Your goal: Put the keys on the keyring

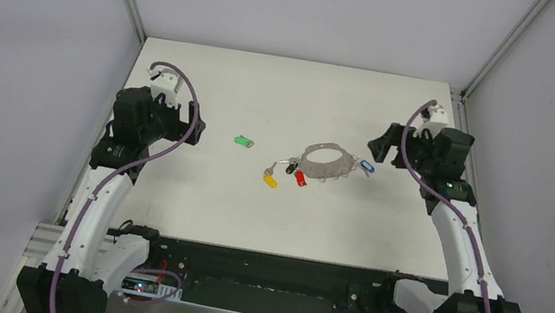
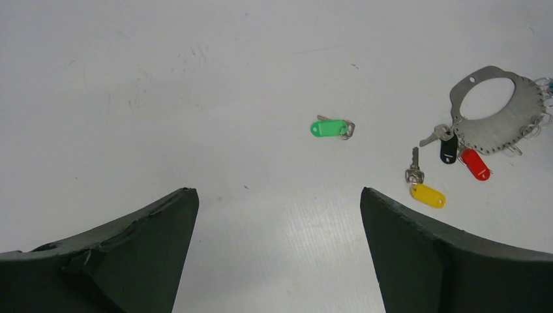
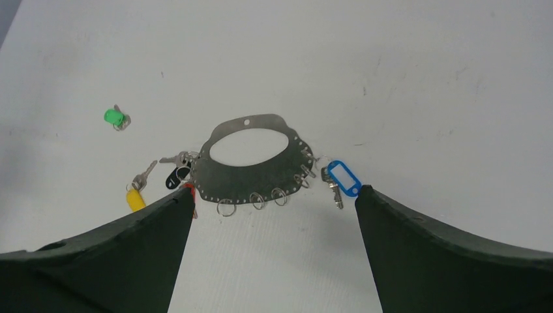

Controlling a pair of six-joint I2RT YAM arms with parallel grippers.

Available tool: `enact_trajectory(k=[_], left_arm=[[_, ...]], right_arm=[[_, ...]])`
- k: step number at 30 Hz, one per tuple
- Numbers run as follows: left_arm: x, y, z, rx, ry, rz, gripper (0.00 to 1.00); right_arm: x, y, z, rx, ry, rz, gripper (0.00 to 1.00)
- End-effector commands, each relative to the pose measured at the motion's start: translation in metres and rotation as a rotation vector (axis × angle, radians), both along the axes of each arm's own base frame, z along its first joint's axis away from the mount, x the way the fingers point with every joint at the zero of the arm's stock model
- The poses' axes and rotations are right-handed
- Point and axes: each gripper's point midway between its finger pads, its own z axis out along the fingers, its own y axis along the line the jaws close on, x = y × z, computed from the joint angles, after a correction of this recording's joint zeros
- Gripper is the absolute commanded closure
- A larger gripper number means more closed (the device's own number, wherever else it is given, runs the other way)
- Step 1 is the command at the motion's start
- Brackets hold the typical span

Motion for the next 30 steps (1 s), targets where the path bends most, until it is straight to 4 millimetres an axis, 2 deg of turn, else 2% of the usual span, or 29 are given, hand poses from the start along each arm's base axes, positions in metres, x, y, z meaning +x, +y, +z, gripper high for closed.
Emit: enact_trajectory(k=[1, 5, 8, 13, 19, 22, 25, 30], left_arm=[[0.001, -0.016, 0.001, -0.023, 0.053, -0.102, 0.0], [0.004, -0.022, -0.009, -0.038, 0.109, -0.125, 0.0], [0.005, -0.024, -0.011, -0.037, 0.112, -0.139, 0.0], [0.005, -0.033, -0.022, -0.002, 0.128, -0.182, 0.03], [0.004, -0.057, -0.037, 0.018, 0.186, -0.27, 0.09], [0.005, -0.059, -0.039, 0.013, 0.191, -0.272, 0.11], [0.004, -0.058, -0.04, 0.015, 0.189, -0.271, 0.13], [0.002, -0.058, -0.037, 0.02, 0.165, -0.274, 0.14]], right_arm=[[0.005, 0.02, -0.027, -0.193, 0.083, 0.061, 0.02], [0.01, 0.037, -0.066, -0.294, 0.217, 0.119, 0.02], [0.013, 0.048, -0.092, -0.348, 0.303, 0.165, 0.12], [0.009, 0.086, -0.107, -0.378, 0.317, 0.311, 0.18], [0.008, 0.131, -0.124, -0.459, 0.31, 0.459, 0.26], [0.008, 0.149, -0.134, -0.49, 0.317, 0.513, 0.31], [0.005, 0.155, -0.146, -0.537, 0.347, 0.545, 0.37], [-0.012, 0.152, -0.164, -0.614, 0.364, 0.578, 0.38]])
